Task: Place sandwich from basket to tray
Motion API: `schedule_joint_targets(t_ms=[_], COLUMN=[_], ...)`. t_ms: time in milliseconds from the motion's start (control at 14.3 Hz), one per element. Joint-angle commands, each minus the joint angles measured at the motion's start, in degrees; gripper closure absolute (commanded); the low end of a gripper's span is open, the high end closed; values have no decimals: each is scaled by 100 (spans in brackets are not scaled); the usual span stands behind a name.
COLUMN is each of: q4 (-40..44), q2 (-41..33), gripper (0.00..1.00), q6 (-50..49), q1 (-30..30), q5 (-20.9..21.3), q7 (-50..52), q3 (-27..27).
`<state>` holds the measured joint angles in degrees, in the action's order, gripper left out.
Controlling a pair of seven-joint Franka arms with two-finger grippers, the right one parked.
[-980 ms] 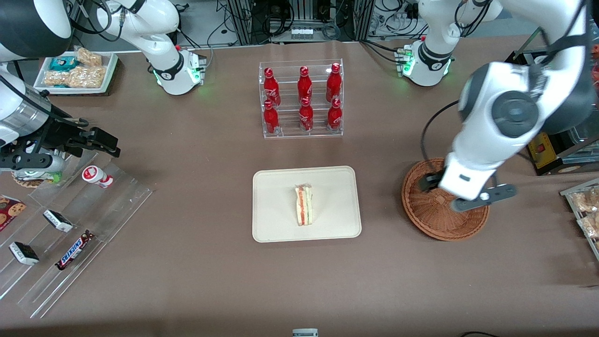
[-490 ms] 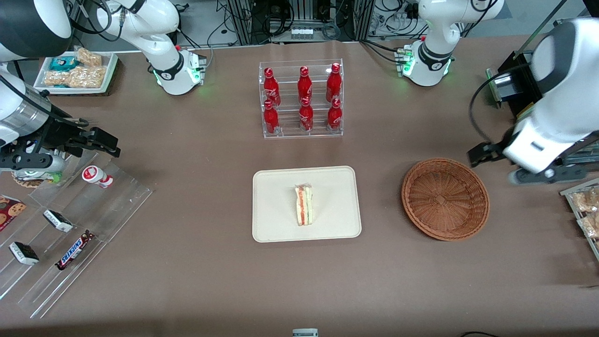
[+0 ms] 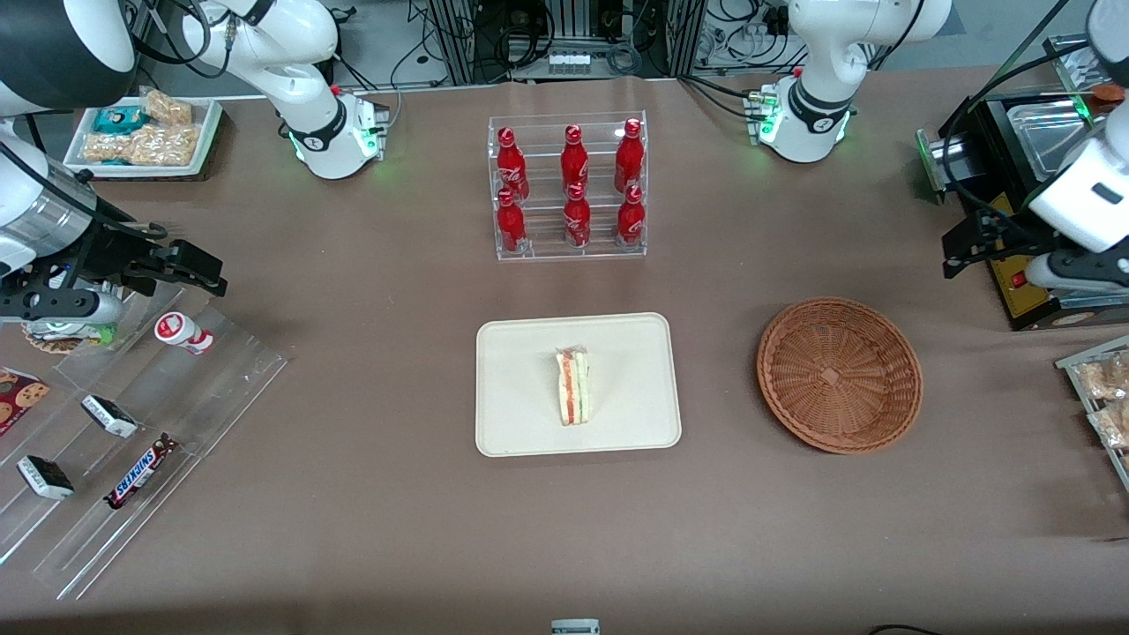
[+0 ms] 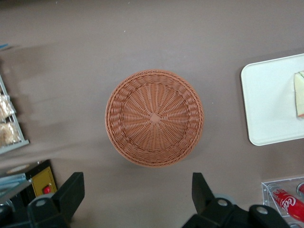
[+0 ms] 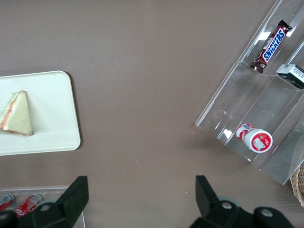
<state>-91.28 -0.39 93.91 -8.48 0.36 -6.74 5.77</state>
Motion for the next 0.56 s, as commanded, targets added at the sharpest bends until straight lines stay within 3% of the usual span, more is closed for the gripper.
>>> schedule_joint_targets(t_ms=[0, 280, 490], q4=[163, 233, 417], q2=[65, 135, 118], gripper=[0, 0, 0], q6=[-48, -145, -574], q1=[21, 531, 532], q5=[-132, -159, -159], q7=[-310, -267, -249], q3=[100, -268, -269])
